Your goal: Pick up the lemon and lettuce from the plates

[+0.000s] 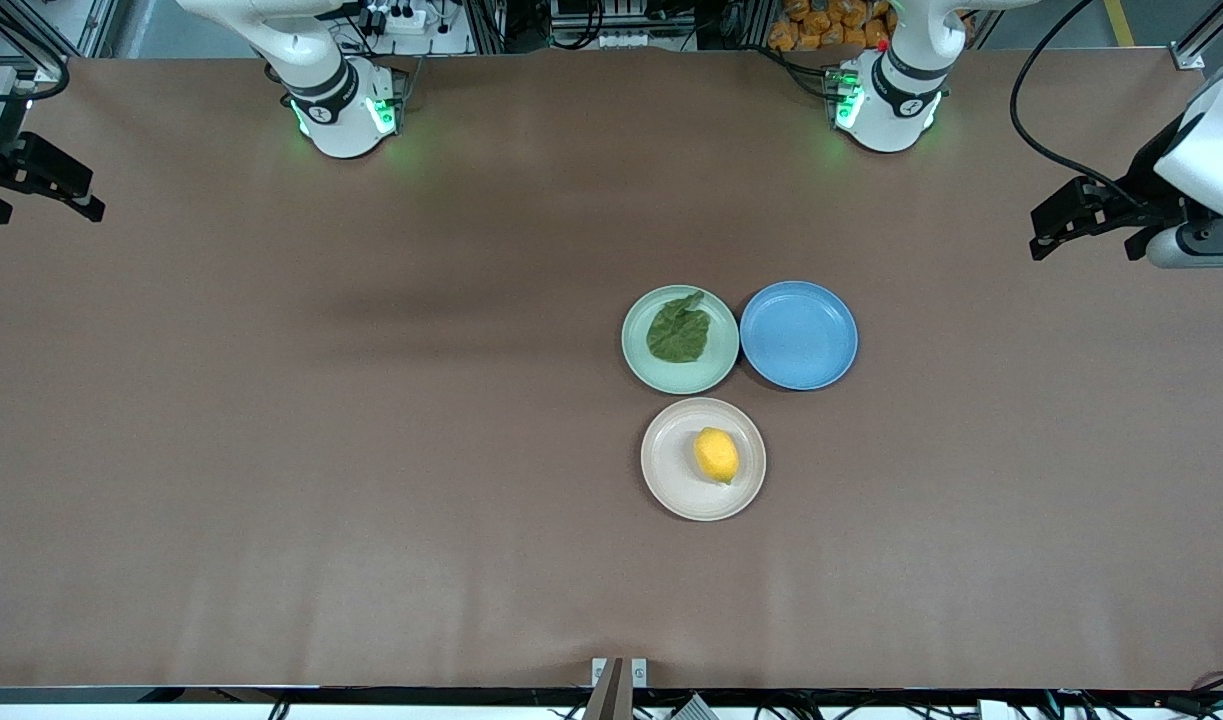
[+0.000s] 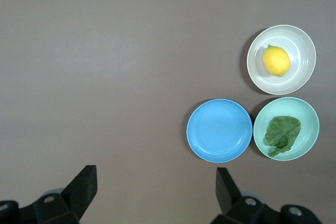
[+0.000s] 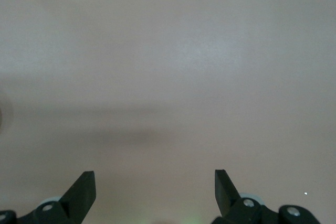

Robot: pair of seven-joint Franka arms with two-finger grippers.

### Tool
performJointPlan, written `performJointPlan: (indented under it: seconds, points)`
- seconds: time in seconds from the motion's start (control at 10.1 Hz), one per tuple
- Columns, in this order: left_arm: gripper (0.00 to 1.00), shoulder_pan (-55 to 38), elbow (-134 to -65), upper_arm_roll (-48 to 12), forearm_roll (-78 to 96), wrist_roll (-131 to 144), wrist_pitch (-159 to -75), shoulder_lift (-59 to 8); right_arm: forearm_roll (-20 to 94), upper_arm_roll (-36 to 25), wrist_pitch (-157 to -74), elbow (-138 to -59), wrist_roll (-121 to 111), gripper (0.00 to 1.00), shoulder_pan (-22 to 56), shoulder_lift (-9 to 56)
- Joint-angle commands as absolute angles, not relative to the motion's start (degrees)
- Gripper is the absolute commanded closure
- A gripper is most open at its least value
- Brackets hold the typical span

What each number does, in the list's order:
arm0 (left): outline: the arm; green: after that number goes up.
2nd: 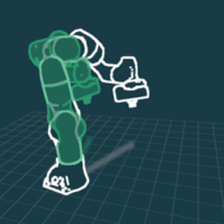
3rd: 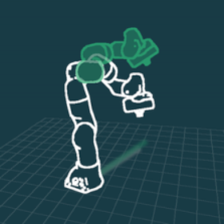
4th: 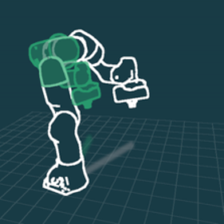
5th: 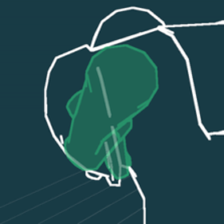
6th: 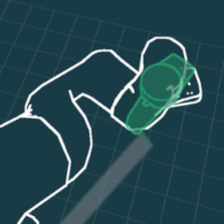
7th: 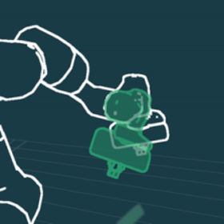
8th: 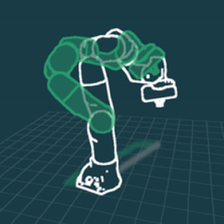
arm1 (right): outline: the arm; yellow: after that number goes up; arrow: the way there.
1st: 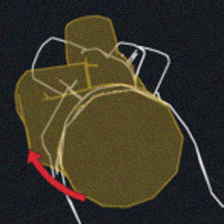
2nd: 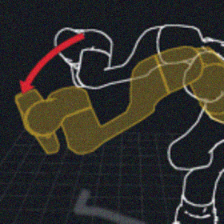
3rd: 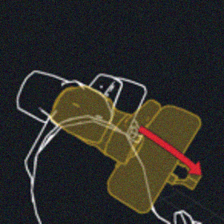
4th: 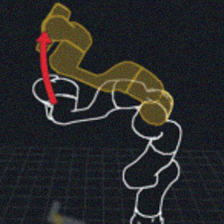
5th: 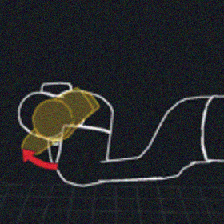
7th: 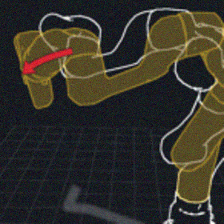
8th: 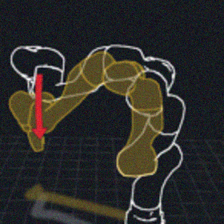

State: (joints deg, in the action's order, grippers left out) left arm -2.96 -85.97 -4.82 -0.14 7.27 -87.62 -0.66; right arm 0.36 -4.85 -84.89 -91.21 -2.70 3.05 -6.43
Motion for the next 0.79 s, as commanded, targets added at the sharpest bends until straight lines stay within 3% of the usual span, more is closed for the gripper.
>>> performJointPlan:
  seconds: [0.0, 0.4, 0.69]
  points:
    - [0.00, -2.8, -84.5, -4.7, -0.3, 5.8, -86.8, -1.7, 0.3, -2.3, -84.3, -92.8, -3.3, 0.00, 1.6, -8.2]
    - [0.00, -3.5, -84.5, -4.8, -0.2, 6.9, -87.9, -4.6, 0.3, -2.3, -83.8, -92.7, -6.2, 0.00, 0.2, -8.2]
    - [0.00, -6.3, -84.0, -4.9, -0.1, 13.8, -91.8, -11.6, 0.5, -4.3, -83.8, -92.5, -6.3, 0.00, 0.8, -8.0]
